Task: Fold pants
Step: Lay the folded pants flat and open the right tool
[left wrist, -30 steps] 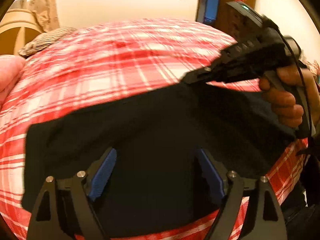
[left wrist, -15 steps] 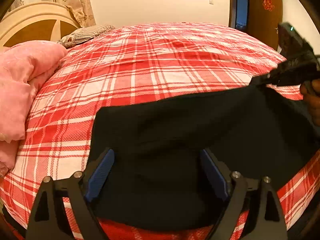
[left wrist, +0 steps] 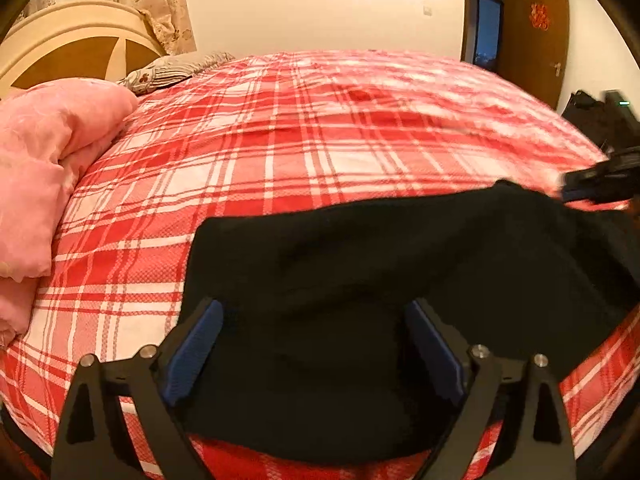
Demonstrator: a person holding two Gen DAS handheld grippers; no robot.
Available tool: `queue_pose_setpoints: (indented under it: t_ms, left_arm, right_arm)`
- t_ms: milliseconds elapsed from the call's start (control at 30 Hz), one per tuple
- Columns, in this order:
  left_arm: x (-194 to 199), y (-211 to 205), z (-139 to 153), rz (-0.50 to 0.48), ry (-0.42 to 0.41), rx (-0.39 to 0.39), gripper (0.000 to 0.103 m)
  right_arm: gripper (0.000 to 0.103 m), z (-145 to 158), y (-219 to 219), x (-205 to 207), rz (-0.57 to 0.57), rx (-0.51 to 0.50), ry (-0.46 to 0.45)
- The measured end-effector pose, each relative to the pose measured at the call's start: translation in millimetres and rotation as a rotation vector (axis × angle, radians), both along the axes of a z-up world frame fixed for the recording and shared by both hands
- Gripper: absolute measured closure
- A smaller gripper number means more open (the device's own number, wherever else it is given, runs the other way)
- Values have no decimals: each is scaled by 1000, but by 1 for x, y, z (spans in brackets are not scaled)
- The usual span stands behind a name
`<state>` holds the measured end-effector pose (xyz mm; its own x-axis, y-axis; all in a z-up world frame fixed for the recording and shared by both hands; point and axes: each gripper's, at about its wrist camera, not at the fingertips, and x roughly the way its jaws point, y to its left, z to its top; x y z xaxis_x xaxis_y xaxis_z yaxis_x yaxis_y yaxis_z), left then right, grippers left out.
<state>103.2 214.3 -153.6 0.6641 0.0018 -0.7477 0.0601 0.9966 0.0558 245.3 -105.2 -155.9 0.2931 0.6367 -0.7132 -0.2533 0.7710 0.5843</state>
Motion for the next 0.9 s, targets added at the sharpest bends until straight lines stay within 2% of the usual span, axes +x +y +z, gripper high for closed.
queue_pose_setpoints:
  t_ms: [100, 200, 267, 367, 400, 467, 500, 567, 633, 767, 833, 900]
  left_arm:
    - [1, -3, 0, 12, -3, 2, 7]
    - [1, -8, 1, 17, -2, 8, 7]
    - [2, -15, 2, -1, -3, 8, 7]
    - [5, -26, 1, -21, -3, 28, 7]
    - [7, -30, 1, -24, -2, 36, 7]
    - [8, -33, 1, -32, -2, 35, 7]
    - [10, -34, 0, -34, 2, 38, 5]
    - [10, -33, 0, -26, 1, 35, 3]
    - [11, -29, 0, -21, 4, 27, 2]
    - [9, -21, 2, 17, -10, 50, 2]
    - [9, -14, 2, 33, -19, 43, 2]
    - [11, -7, -1, 55, -17, 36, 2]
  right_arm:
    - [62, 20, -69, -21, -95, 2, -21]
    - [62, 46, -149, -55, -225, -40, -70]
    - [62, 63, -196, -82, -315, -88, -108]
    - [62, 89, -280, -129, -506, -196, -156]
    - [60, 94, -299, -139, -550, -231, -164]
    - [46, 100, -344, -161, -663, -339, -166]
    - [46, 101, -358, -169, -700, -354, -161]
    - [46, 94, -392, -179, -742, -325, -122]
    - [46, 79, -419, -182, -758, -253, -59]
    - [46, 54, -420, -180, -687, -95, -23]
    - [46, 50, -415, -181, -667, -120, -51]
    - [46, 46, -416, -177, -676, -87, -62]
